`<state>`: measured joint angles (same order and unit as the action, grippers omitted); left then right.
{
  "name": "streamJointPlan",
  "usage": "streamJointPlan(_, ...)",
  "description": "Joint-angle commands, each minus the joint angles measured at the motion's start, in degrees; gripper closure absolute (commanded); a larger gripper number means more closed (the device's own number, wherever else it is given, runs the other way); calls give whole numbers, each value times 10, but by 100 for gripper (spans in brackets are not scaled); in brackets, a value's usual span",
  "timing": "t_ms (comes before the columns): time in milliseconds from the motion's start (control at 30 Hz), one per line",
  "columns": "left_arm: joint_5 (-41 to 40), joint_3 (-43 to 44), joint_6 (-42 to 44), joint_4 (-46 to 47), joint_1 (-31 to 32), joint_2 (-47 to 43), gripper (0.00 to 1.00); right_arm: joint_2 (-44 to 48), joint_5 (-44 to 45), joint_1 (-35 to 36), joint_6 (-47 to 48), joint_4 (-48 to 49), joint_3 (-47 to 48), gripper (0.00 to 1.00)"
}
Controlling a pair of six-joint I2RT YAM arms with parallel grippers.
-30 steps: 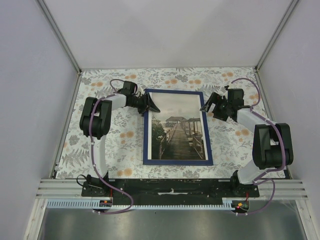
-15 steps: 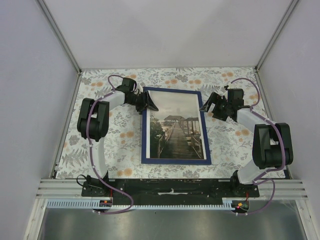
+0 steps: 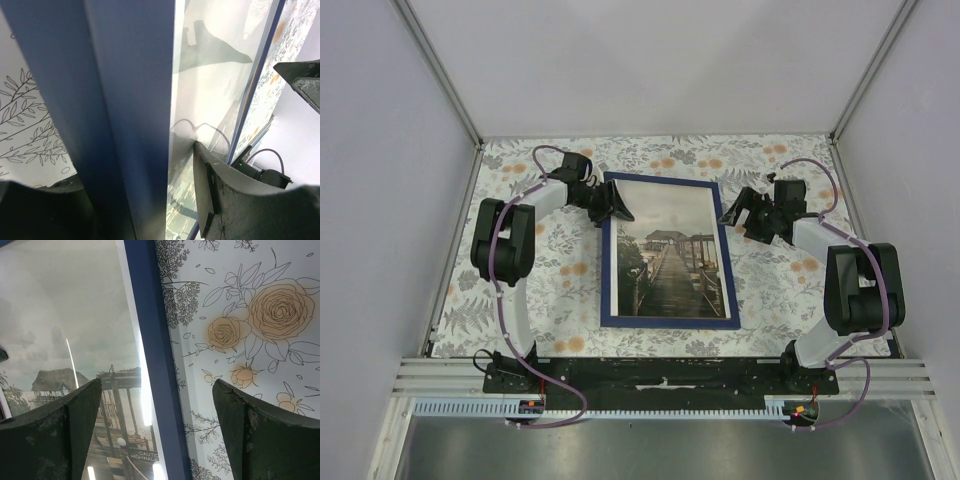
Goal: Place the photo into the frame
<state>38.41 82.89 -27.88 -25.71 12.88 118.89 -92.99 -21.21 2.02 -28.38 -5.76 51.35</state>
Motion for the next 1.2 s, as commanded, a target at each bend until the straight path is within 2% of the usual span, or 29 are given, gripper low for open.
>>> streamJointPlan(0,-207,10,95,-36,-8,-18,44,-6,-12,-2,7,27,-6,2)
streamJointPlan(133,-216,13,103,-38,-8,-16,43,-5,-15,-1,7,30,-8,2)
streamJointPlan(300,-172,5,102,-13,-14,-20,37,-5,-18,-2,9,30,-10,2)
streamJointPlan(433,-127,3,99,1,-19,-19,37,-7,-22,-1,7,36,-14,2)
streamJointPlan(733,-113,-4,105,7,-42,-28,34,-6,-29,-2,6,44,-21,2)
streamJointPlan(900,-54,-9,107,25,-51,-31,30,-9,-36,-1,4,51,-23,2)
streamJointPlan(1033,-40,-1,113,19,-52,-31,29,-11,-40,-1,4,53,-23,2)
streamJointPlan(1067,-25,-2,111,22,-56,-29,23,-10,-41,-1,4,52,-24,2)
streamJointPlan(1167,23,-4,98,37,-66,-21,21,-11,-44,-2,4,52,-25,2)
